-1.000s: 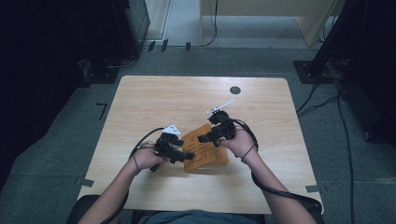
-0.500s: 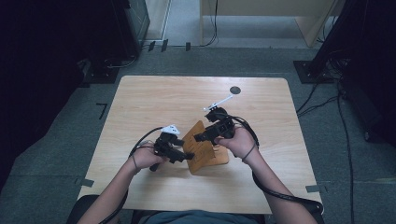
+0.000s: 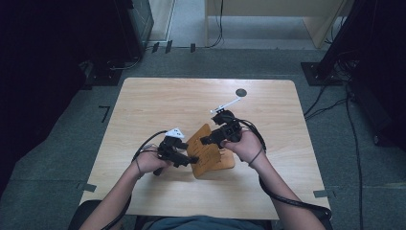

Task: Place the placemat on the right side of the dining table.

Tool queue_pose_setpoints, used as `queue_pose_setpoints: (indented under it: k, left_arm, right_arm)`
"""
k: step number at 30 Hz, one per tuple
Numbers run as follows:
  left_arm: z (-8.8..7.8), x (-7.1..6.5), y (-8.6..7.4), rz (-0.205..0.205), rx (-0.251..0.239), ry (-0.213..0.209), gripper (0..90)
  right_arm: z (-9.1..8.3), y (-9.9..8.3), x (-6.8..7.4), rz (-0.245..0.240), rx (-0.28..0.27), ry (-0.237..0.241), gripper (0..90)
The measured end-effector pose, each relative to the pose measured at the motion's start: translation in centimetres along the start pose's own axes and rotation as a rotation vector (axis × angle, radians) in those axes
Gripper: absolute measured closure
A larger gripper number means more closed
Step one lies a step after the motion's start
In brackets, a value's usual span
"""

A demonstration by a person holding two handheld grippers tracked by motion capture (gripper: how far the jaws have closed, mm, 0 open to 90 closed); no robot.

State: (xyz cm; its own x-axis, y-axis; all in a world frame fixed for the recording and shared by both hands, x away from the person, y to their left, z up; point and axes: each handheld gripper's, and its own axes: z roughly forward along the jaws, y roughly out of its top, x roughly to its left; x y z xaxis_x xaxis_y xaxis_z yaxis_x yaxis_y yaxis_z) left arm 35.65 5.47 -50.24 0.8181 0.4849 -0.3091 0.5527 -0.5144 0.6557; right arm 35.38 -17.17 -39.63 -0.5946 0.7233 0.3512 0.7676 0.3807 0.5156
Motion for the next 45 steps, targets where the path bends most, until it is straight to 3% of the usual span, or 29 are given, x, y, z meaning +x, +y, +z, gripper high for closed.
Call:
queue_pose_setpoints:
  k: [6, 8, 9, 12, 13, 16, 18, 20, 22, 24, 27, 30, 36, 42, 43, 44, 45]
  left_arm:
    - [-0.1, 0.3, -0.1, -0.019, -0.012, 0.005, 14.4]
    - [-0.1, 0.4, -0.2, -0.034, -0.016, -0.005, 14.4]
    - [-0.1, 0.3, -0.2, -0.033, -0.014, -0.003, 14.4]
    - [-0.1, 0.3, -0.2, -0.029, -0.002, -0.007, 14.2]
    - [-0.1, 0.4, -0.3, -0.035, 0.001, -0.017, 12.1]
    - [-0.1, 0.6, -0.4, -0.041, 0.0, -0.027, 11.7]
    - [0.0, 0.5, -0.4, -0.033, -0.002, -0.02, 11.8]
    - [0.0, 0.5, -0.4, -0.02, 0.0, -0.015, 11.8]
    - [0.0, 0.5, -0.5, -0.019, -0.003, -0.013, 11.8]
    - [0.0, 0.5, -0.5, -0.023, -0.006, -0.014, 11.6]
    - [0.0, 0.5, -0.4, -0.024, 0.002, -0.012, 11.6]
    - [0.0, 0.5, -0.3, -0.012, 0.01, -0.013, 11.6]
    - [0.1, 0.3, -0.4, 0.029, 0.016, 0.006, 11.7]
    - [0.0, 0.5, -0.2, 0.008, 0.014, 0.006, 12.6]
    - [0.0, 0.5, -0.2, 0.008, 0.019, 0.003, 12.7]
    - [-0.1, 0.3, -0.1, 0.029, 0.008, -0.005, 12.8]
    - [-0.1, 0.3, -0.1, 0.029, 0.008, -0.005, 12.8]
  right_arm:
    - [0.3, -0.2, -0.8, 0.059, -0.023, 0.024, 41.3]
    - [0.1, -0.1, -1.4, 0.119, -0.034, 0.085, 43.5]
    - [0.1, -0.2, -1.6, 0.139, -0.03, 0.09, 44.5]
    - [0.1, -0.2, -1.7, 0.145, -0.022, 0.079, 46.2]
    - [0.0, -0.2, -1.8, 0.173, -0.015, 0.098, 47.9]
    - [-0.1, -0.2, -2.1, 0.199, -0.016, 0.119, 49.2]
    - [-0.1, -0.3, -2.5, 0.238, -0.005, 0.135, 51.1]
    - [0.2, -0.4, -3.2, 0.285, 0.069, 0.092, 52.6]
    - [0.3, -0.5, -3.3, 0.288, 0.073, 0.08, 52.6]
    - [0.8, -0.8, -3.7, 0.267, 0.088, 0.027, 51.3]
    - [1.0, -0.9, -3.8, 0.255, 0.084, 0.018, 50.9]
    - [0.8, -0.8, -3.9, 0.261, 0.071, 0.049, 50.8]
    - [0.7, -0.8, -3.7, 0.256, 0.064, 0.057, 50.1]
    - [0.4, -0.7, -3.3, 0.244, 0.054, 0.078, 49.2]
    - [0.3, -0.7, -3.4, 0.25, 0.044, 0.099, 49.2]
    - [0.2, -0.7, -3.6, 0.267, 0.031, 0.15, 49.4]
    - [0.2, -0.7, -3.6, 0.267, 0.031, 0.15, 49.4]
